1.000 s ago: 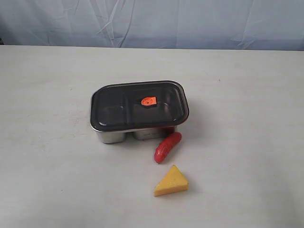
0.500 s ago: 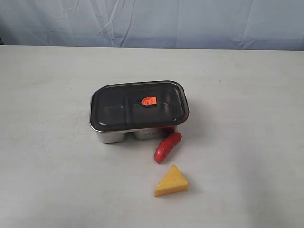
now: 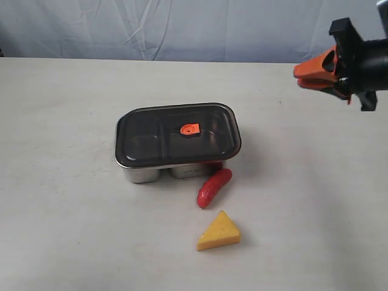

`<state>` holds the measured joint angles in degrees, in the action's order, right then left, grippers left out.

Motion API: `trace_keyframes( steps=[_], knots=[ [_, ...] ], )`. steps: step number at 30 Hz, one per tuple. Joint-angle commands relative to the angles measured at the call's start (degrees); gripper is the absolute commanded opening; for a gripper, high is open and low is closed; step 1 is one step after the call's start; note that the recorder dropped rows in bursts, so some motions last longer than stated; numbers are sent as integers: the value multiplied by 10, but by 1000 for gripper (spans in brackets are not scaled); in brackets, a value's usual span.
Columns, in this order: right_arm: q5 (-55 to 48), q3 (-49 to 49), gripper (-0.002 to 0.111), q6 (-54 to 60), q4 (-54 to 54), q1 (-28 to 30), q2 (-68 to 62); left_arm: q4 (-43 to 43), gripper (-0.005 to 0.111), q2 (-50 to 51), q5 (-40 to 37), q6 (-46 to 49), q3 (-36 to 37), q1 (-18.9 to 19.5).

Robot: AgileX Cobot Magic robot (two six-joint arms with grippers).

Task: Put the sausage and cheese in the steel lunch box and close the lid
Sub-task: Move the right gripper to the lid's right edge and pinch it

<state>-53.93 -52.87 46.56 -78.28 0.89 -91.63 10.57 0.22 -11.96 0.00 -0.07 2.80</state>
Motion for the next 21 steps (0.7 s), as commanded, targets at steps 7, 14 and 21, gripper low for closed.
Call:
trace_keyframes(
  steps=[7, 14, 21],
  knots=[
    [-28, -6, 52, 130, -132, -58, -232, 4, 0, -2, 8, 0, 1, 0],
    [22, -6, 52, 168, -197, -124, -241, 5, 0, -2, 8, 0, 1, 0],
    [25, -6, 51, 168, -196, -129, -241, 5, 0, -2, 8, 0, 1, 0]
  ],
)
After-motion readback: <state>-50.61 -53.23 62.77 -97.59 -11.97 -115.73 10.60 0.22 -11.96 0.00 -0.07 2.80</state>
